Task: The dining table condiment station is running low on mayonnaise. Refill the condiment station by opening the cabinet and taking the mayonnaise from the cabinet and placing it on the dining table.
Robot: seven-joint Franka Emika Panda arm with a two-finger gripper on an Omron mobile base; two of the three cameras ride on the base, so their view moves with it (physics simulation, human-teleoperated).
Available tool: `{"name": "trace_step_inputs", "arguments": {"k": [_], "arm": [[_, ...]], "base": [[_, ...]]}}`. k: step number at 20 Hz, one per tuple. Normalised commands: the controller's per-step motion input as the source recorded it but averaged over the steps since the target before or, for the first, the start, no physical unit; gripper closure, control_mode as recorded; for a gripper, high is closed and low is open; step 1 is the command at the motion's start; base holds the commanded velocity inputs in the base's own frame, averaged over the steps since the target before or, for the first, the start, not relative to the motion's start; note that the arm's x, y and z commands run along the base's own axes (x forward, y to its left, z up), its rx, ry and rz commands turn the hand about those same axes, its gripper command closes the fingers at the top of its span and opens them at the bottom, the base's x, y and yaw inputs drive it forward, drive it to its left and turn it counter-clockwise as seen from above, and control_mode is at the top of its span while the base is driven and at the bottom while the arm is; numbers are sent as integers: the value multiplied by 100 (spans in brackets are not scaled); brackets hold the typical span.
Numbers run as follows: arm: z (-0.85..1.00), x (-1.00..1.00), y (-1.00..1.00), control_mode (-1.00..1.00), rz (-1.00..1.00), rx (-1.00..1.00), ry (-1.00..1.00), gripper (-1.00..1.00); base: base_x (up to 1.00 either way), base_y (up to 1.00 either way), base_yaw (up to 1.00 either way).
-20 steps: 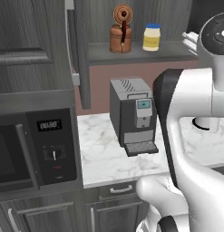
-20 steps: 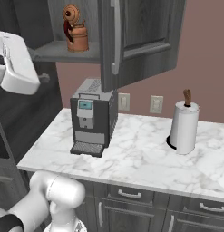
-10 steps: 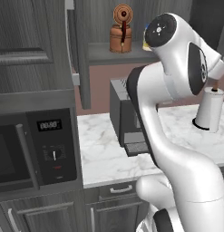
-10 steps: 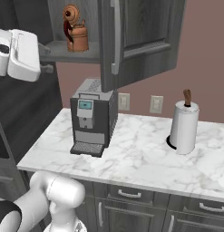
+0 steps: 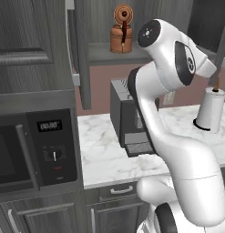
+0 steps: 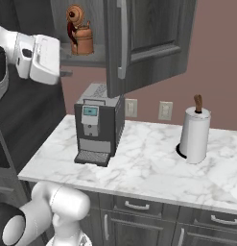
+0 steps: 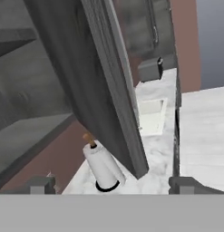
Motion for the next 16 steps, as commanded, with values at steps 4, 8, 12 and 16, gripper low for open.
{"name": "trace_step_inputs", "arguments": {"k": [4,8,12,16], "arm": [[-6,53,-38,-100,-20,0,4,-100],[-3,56,-30,-100,-21,0,3,-100],[0,48,-28,-100,-20,0,3,-100],[0,21,-67,-100,-16,0,2,-100]], "base": [[0,0,0],[0,0,0],[0,0,0],[0,0,0]]}}
